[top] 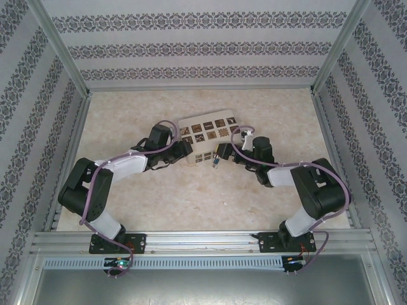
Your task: Unlock the padlock with the key
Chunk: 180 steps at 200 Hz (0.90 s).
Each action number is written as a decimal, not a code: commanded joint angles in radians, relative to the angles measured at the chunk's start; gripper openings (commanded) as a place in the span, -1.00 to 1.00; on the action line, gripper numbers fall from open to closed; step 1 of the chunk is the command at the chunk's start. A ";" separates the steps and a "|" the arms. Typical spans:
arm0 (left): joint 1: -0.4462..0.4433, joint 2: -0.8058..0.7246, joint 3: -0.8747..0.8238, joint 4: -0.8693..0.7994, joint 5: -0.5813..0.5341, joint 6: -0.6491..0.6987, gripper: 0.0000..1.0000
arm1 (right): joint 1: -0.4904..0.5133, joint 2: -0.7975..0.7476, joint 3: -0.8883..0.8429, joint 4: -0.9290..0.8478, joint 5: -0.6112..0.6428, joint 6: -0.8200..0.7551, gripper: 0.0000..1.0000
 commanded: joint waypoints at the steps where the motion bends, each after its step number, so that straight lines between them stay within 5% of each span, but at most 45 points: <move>1: -0.017 0.001 -0.046 -0.103 -0.031 -0.017 -0.02 | -0.012 0.045 0.052 0.075 -0.056 -0.029 0.97; 108: -0.018 -0.174 0.065 -0.185 -0.166 0.063 -0.02 | -0.079 -0.094 -0.096 0.061 -0.080 -0.042 0.95; 180: -0.031 -0.025 0.238 -0.149 0.015 0.072 -0.31 | -0.074 -0.015 -0.081 0.143 -0.174 0.015 0.71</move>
